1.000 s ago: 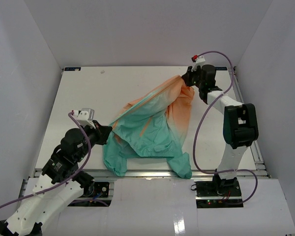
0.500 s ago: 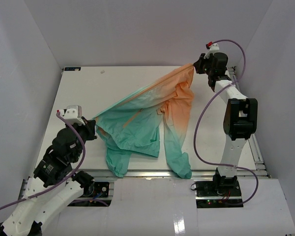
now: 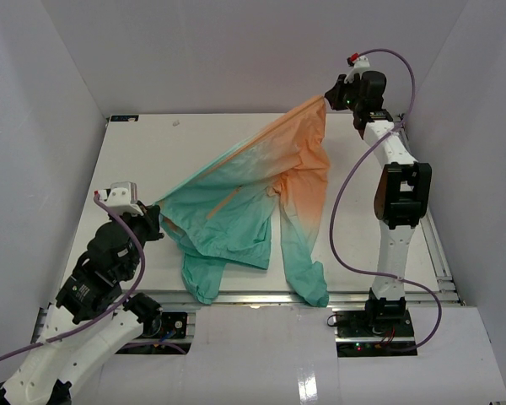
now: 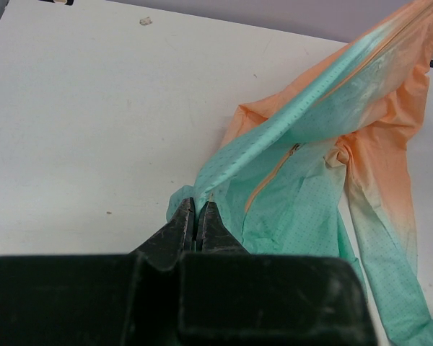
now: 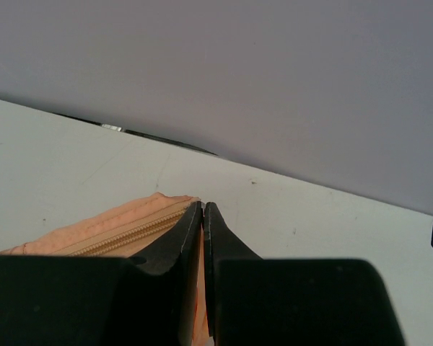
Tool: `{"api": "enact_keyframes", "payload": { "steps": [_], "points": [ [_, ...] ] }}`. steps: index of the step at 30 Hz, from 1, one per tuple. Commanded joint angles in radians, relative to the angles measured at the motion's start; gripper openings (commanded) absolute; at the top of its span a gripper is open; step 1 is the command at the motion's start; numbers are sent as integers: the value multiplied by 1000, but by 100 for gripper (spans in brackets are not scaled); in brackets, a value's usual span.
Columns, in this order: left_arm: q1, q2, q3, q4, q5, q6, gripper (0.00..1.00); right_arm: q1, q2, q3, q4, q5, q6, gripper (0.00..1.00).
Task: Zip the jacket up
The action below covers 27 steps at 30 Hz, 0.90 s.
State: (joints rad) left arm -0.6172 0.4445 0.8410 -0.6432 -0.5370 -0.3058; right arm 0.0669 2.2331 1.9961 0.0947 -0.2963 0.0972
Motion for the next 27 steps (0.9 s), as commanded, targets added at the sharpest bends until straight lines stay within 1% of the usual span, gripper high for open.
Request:
{"api": "enact_keyframes", "payload": {
  "steps": [1, 4, 6, 7, 9, 11, 13, 16, 21, 22, 23, 24, 25, 27],
  "points": [
    [10, -13, 40, 3, -23, 16, 0, -55, 39, 107, 26, 58, -12, 8],
    [10, -16, -36, 91, 254, -52, 0, -48, 79, 148, 59, -4, 11, 8],
    [10, -3, -113, 175, 417, -84, 0, -19, 101, 181, 53, -12, -16, 8],
    [10, 8, -147, 216, 480, -105, 0, -5, 108, 183, 60, -30, -26, 8],
    [10, 21, -176, 257, 543, -140, 0, 14, 119, 173, 66, -60, -38, 8],
    [10, 63, -276, 412, 647, -207, 0, 48, 119, 127, 59, -68, -65, 9],
    [10, 95, -359, 518, 693, -233, 0, 67, 111, 72, 65, -75, -76, 13],
    [7, 173, -439, 573, 650, -225, 7, 81, 108, 31, 56, -95, -74, 31],
    [5, 187, -516, 673, 614, -232, 14, 83, 84, 18, 6, -51, -70, 39],
    [5, 182, -531, 684, 609, -233, 20, 83, 67, 6, -8, -44, -70, 42],
    [5, 177, -542, 689, 601, -234, 27, 83, 46, -11, -20, -43, -68, 45],
    [5, 171, -548, 691, 594, -234, 37, 84, 26, -30, -24, -47, -64, 47],
    [5, 163, -552, 691, 590, -234, 51, 85, 1, -57, -29, -52, -54, 49],
    [5, 142, -542, 689, 583, -232, 67, 88, -59, -104, -63, -65, -37, 60]
  ]
}}
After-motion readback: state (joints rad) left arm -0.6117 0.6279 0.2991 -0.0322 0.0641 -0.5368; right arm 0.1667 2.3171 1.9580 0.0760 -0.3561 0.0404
